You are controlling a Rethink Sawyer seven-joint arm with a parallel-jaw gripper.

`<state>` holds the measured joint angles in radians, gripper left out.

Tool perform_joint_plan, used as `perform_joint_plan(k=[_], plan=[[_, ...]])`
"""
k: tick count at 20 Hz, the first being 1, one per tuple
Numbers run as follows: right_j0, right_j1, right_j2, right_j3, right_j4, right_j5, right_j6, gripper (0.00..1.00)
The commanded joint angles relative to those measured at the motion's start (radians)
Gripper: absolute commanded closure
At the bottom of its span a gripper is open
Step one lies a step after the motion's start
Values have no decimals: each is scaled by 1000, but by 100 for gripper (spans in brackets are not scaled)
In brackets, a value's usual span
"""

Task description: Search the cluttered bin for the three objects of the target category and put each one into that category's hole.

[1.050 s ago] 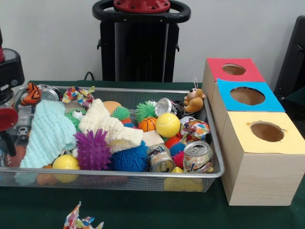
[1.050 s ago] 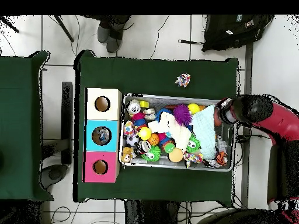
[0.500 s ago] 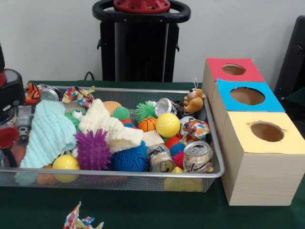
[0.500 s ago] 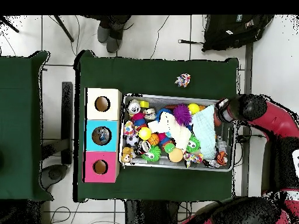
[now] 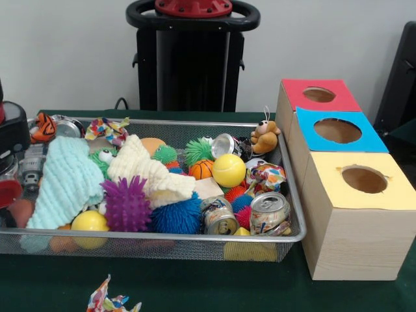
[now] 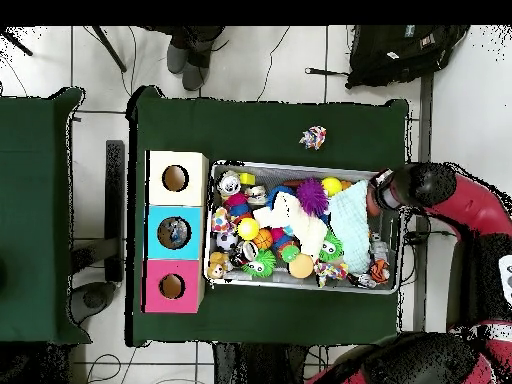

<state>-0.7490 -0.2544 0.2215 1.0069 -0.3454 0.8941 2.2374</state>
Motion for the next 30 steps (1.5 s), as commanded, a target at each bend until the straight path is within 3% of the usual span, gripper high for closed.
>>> perform_joint_plan(k=[1,6,14,17,25,30], plan=[[-23,-50,-34,60,-43,-1,-99,0],[-19,-89,-62,84,-54,-6,-71,0],[23,-63,-136,91,-75,-37,51,0],[48,-30,-173,84,-84,-72,108,0],[93,29,-208,108,-48,-126,151,0],[100,132,-231,34,-39,-161,184,0]])
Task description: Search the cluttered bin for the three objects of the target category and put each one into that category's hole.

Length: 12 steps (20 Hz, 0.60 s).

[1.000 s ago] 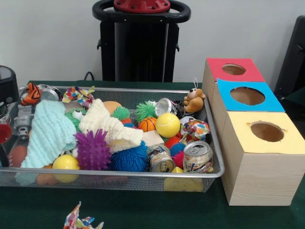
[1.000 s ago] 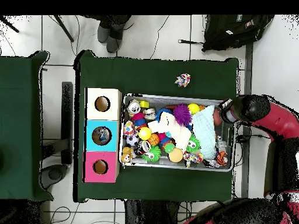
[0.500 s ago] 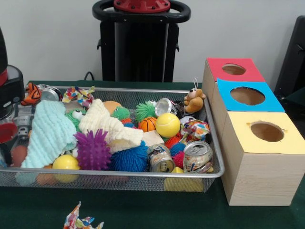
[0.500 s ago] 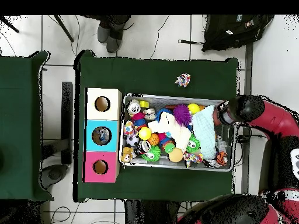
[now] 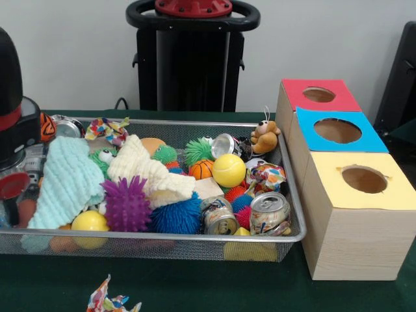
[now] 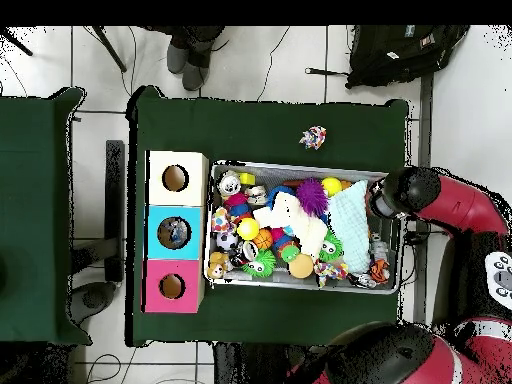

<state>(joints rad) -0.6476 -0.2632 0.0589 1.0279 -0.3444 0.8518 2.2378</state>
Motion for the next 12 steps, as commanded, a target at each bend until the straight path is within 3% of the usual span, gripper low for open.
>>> perform_joint_plan(k=[1,12], plan=[[0,160,-76,-6,-38,-135,199,0],[32,213,-157,-60,14,-175,289,0]])
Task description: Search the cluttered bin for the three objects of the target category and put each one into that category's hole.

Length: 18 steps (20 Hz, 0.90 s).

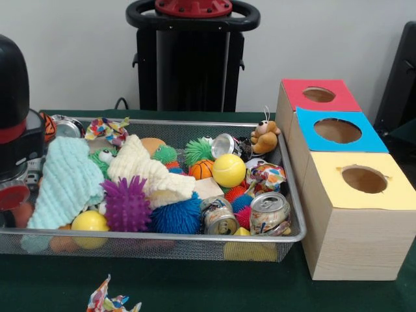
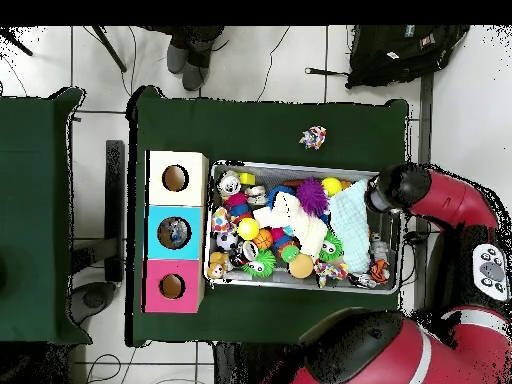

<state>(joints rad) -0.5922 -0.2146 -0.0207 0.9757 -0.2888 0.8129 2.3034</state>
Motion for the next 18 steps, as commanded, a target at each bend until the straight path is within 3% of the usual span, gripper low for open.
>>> perform_joint_plan(k=[1,14,15,18], plan=[[-22,166,-83,-9,-38,-143,230,0],[-23,166,-115,-10,-23,-170,216,0],[-24,167,-117,-10,-22,-176,219,100],[-30,166,-117,1,-8,-191,222,100]])
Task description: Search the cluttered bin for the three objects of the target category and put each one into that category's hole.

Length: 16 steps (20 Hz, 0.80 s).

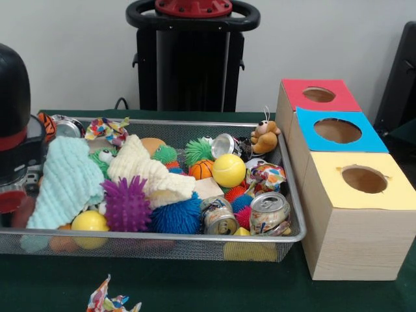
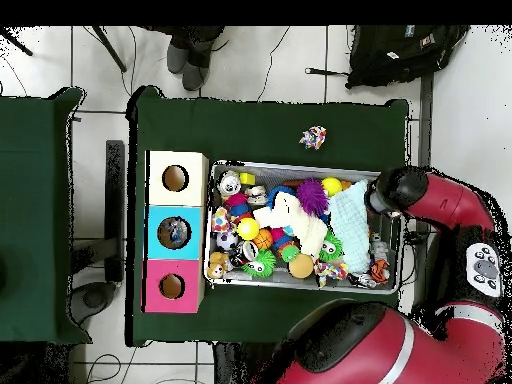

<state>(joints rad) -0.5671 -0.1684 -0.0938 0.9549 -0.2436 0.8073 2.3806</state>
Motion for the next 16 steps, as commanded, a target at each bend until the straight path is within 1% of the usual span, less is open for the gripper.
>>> perform_joint_plan(k=[1,4,7,11,16], plan=[[-52,118,-46,25,-50,-177,143,100],[-37,91,-54,55,-35,-134,132,100],[-29,29,-56,127,-12,-90,100,100],[-24,-42,-55,190,-5,-43,55,100],[-28,-74,-50,236,5,-7,15,100]])
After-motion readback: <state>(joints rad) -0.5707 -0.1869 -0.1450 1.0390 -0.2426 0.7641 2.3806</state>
